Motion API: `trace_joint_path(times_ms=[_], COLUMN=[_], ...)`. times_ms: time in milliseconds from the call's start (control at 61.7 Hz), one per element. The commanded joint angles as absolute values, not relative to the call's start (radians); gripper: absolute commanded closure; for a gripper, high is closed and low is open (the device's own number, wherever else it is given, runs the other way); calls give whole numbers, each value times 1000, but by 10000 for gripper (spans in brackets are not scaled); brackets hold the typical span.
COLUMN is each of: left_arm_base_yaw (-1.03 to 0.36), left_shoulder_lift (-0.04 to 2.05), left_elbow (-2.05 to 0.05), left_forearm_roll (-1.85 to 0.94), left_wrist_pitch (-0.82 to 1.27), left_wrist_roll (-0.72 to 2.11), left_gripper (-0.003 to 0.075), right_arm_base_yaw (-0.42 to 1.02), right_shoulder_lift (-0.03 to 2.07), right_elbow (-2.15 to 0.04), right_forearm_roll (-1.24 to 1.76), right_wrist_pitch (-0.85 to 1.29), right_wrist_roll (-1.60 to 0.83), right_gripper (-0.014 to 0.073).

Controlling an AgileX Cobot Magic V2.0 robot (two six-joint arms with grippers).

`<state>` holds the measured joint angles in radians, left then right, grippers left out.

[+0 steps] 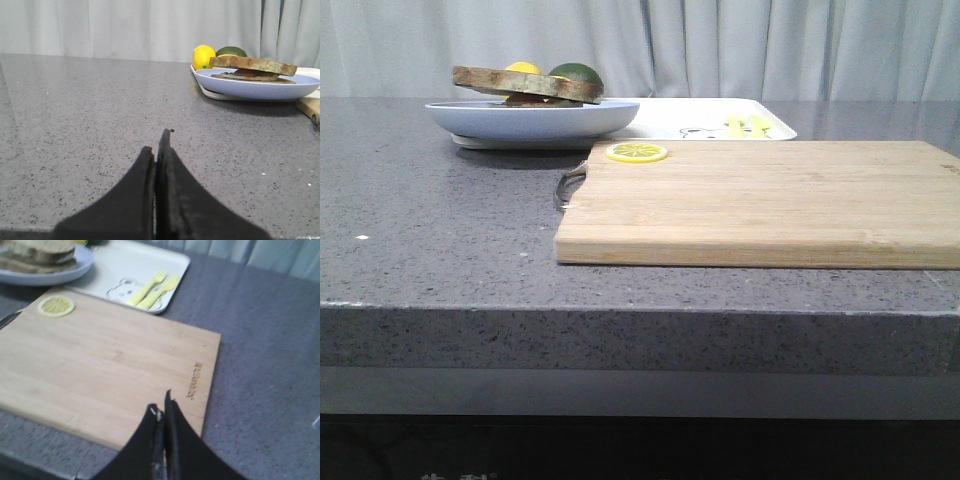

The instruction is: Place bread and move sandwich to tray

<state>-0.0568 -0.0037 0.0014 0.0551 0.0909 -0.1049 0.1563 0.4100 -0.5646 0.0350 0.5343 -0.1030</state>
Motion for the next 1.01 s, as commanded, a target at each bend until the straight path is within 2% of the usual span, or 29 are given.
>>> trace_joint_path(times_ms=[0, 195, 357, 535, 989], left_arm_base_yaw=[-56, -56, -56, -56, -56], left_shoulder_lift=[-24, -24, -24, -24, -24], left_elbow=[6, 6, 6, 6, 6], left_forearm_roll=[57, 57, 57, 57, 57], left_wrist_pitch=[7, 7, 7, 7, 7], left_wrist_roll=[-102, -102, -102, -102, -102], left_gripper=[738, 738, 738, 738, 738], right_arm_base_yaw=[92, -12, -38, -38, -39], right_shoulder_lift=[312, 95, 17, -19, -32], right_elbow=[-470, -192, -56, 25, 24], right_forearm_roll=[24, 25, 47, 56, 62], right_wrist_pitch=[286, 0, -87, -145, -98], right_wrist_roll=[-105, -105, -105, -105, -105], right_gripper=[712, 712, 712, 712, 712])
